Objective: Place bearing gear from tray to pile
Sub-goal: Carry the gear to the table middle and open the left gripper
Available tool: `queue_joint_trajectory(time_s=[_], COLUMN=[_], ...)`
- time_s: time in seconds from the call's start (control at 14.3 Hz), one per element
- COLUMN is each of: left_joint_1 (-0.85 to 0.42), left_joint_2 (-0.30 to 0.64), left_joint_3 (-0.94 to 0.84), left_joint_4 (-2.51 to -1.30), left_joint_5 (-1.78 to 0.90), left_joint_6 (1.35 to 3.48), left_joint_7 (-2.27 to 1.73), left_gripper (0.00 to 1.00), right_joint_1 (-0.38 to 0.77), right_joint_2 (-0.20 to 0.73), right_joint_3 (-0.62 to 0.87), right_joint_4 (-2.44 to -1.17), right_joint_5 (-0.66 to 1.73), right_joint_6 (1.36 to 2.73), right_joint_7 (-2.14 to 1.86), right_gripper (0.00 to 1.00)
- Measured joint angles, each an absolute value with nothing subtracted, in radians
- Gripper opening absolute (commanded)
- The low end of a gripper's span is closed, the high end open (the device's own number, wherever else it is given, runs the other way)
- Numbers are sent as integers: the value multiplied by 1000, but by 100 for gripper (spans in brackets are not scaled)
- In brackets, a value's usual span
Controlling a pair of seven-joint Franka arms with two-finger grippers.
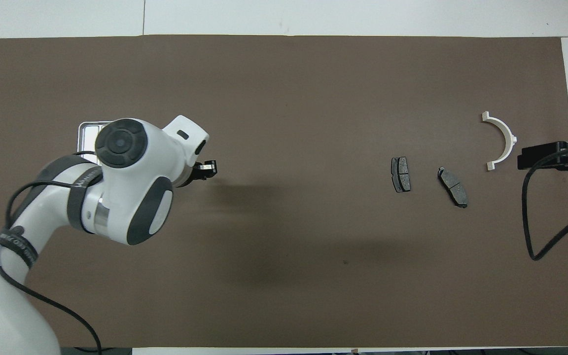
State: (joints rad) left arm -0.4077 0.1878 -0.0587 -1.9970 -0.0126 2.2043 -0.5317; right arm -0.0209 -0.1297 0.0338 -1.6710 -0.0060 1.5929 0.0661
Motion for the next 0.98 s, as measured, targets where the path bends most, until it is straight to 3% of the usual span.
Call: queue_joint_trajectory(time_s=[0.42,0.98], left_joint_1=[-556,-570], left_joint_2=[417,443], left_joint_3=[-56,-51], left_joint_4=[-1785,-1771], left_joint_5=[-12,13], left_joint_6=[2217,2247], left_joint_7=[-712,-733], left_gripper=[8,10], right_joint_1=[-20,-19], right_joint_2=[-130,-139], right_joint_3=[36,40], right_joint_4=[-1671,-1700], right_joint_5=[-6,-6], right_joint_6=[1593,1586], right_joint_7=[57,69], right_gripper=[100,100])
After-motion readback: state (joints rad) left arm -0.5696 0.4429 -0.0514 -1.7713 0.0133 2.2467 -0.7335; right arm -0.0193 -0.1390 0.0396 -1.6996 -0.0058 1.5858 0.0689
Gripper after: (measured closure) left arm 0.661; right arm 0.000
